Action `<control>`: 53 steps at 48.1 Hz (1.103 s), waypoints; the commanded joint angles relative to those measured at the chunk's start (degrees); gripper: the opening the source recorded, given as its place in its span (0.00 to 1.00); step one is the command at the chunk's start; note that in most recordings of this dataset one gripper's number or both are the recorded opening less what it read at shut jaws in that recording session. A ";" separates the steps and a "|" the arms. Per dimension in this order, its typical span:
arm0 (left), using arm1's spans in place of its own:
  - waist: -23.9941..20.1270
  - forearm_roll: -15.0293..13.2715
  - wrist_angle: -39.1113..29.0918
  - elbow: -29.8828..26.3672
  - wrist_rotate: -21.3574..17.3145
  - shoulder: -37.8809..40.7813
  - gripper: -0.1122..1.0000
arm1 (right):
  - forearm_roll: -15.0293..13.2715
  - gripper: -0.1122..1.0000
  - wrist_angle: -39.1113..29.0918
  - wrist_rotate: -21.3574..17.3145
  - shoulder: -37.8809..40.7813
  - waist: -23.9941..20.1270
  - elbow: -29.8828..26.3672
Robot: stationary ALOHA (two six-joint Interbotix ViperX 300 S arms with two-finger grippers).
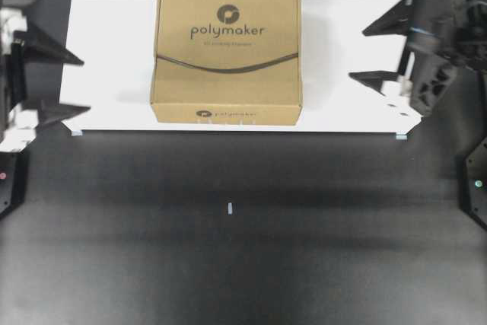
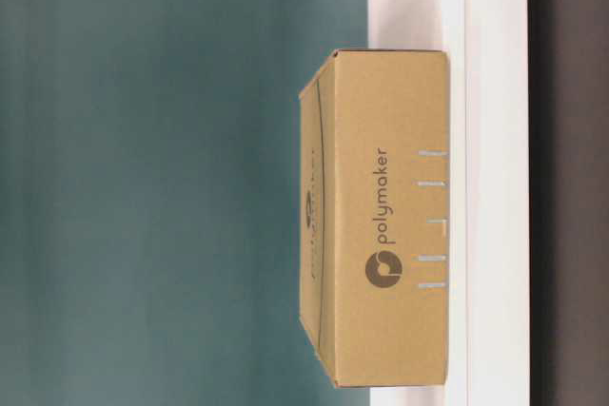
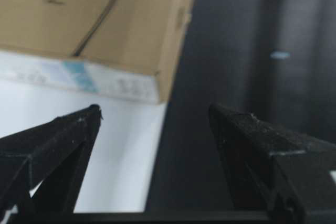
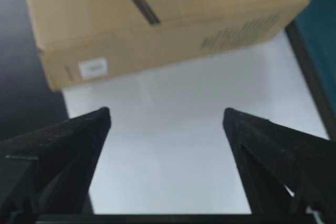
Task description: Place the cardboard box on the stand after clamping it between your arms.
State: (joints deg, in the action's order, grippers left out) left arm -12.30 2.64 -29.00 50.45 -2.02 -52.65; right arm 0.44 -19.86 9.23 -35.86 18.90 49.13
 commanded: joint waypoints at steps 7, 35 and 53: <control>6.24 0.09 4.66 1.23 2.46 -4.04 0.82 | 0.09 0.84 5.10 -1.58 -9.49 -8.35 3.69; 11.16 0.09 9.76 4.22 4.83 -9.67 0.82 | 0.79 0.84 9.76 -11.51 -23.99 -23.82 10.55; 11.25 0.09 13.36 5.71 4.92 -12.66 0.82 | 0.79 0.84 14.50 -11.87 -24.87 -24.35 12.66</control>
State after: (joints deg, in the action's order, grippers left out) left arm -1.05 2.55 -17.05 56.43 2.72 -65.48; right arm 1.14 -6.15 -2.02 -60.91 -5.27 61.70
